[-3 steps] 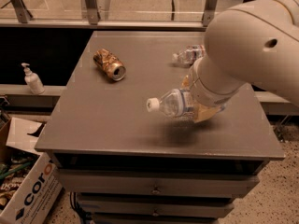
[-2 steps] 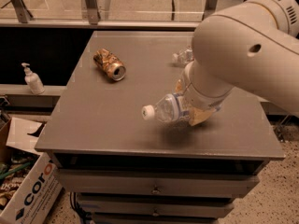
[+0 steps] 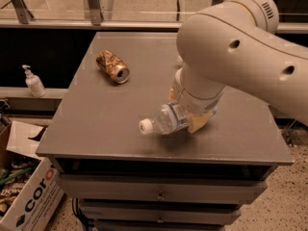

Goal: Knock blue plastic bottle over

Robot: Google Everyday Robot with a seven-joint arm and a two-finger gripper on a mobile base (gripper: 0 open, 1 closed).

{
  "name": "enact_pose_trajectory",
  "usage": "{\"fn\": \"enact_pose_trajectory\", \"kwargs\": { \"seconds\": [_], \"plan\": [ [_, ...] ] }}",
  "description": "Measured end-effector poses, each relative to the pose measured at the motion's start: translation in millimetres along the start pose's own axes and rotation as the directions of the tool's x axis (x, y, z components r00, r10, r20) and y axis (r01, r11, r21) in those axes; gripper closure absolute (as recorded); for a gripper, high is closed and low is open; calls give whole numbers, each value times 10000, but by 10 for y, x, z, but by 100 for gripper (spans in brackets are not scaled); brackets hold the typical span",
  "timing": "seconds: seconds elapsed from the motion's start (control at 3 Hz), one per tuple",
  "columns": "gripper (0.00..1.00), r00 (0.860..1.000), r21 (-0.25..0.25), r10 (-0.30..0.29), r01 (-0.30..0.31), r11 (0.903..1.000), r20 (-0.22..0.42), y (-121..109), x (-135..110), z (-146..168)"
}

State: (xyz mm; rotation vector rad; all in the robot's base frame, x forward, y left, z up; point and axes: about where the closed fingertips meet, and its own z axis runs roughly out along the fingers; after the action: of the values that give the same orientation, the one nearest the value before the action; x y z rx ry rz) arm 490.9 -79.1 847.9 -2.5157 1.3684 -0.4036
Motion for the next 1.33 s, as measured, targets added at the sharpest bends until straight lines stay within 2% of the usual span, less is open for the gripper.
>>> {"fn": "enact_pose_trajectory", "kwargs": {
  "seconds": [0.33, 0.67, 1.33],
  "plan": [
    [84, 9988, -364, -479, 482, 9982, 80, -8, -68, 61],
    [60, 9970, -550, -758, 764, 9956, 128, -24, -116, 89],
    [13, 9954, -685, -940, 950, 9931, 177, -30, -149, 105]
  ]
}}
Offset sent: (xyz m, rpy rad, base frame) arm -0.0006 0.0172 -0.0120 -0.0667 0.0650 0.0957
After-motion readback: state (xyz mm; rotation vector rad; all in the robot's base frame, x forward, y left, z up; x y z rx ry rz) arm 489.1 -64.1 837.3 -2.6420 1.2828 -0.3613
